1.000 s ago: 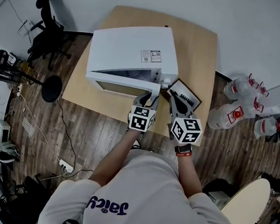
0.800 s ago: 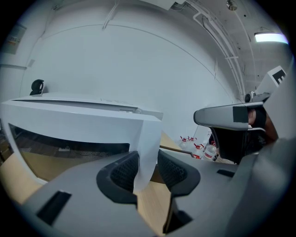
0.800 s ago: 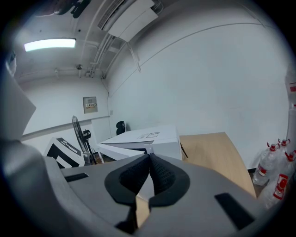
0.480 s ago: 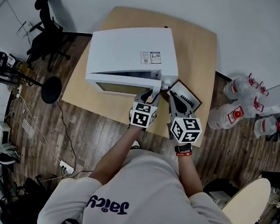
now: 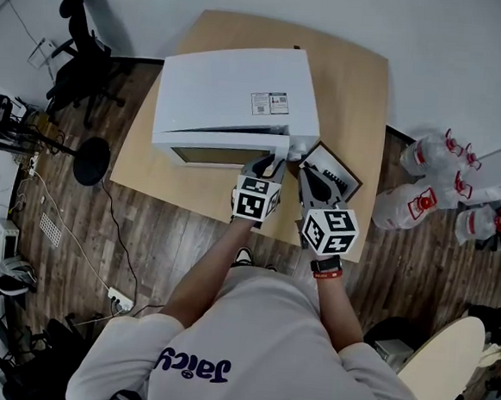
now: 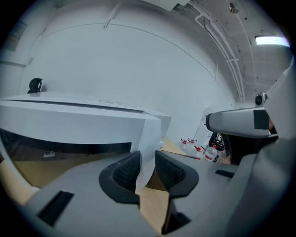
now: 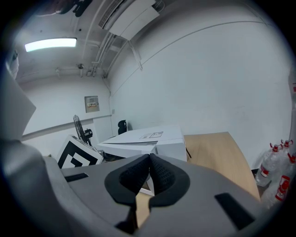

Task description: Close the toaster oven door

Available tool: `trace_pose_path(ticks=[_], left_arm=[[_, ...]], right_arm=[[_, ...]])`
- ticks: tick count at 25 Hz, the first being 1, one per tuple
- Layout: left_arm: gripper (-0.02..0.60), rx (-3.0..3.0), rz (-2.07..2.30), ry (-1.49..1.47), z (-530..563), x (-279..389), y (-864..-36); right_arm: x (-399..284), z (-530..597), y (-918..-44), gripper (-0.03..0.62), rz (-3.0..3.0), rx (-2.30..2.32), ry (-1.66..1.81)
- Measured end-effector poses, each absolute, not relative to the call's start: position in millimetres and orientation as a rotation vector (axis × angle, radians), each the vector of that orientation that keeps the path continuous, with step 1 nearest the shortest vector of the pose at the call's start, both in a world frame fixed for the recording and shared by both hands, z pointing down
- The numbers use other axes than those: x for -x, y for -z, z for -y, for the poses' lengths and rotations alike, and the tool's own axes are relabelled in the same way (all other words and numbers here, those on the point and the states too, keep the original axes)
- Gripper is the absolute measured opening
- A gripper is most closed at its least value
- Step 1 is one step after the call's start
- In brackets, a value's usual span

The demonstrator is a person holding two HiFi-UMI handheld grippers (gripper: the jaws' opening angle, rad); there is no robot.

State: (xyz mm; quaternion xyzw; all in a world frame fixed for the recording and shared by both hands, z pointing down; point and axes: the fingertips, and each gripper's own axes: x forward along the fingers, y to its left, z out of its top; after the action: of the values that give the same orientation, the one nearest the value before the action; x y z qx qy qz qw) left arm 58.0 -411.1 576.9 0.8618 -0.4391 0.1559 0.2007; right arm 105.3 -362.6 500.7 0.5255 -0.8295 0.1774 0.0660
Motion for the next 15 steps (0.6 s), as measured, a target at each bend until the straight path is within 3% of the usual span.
trace_pose_path(ticks=[15], left_arm=[[0.121,-2.424,1.275,-0.487,432,-59,-579]], right_arm=[[-99,370,-504,0.015,2.498,-1.576,-0.541]])
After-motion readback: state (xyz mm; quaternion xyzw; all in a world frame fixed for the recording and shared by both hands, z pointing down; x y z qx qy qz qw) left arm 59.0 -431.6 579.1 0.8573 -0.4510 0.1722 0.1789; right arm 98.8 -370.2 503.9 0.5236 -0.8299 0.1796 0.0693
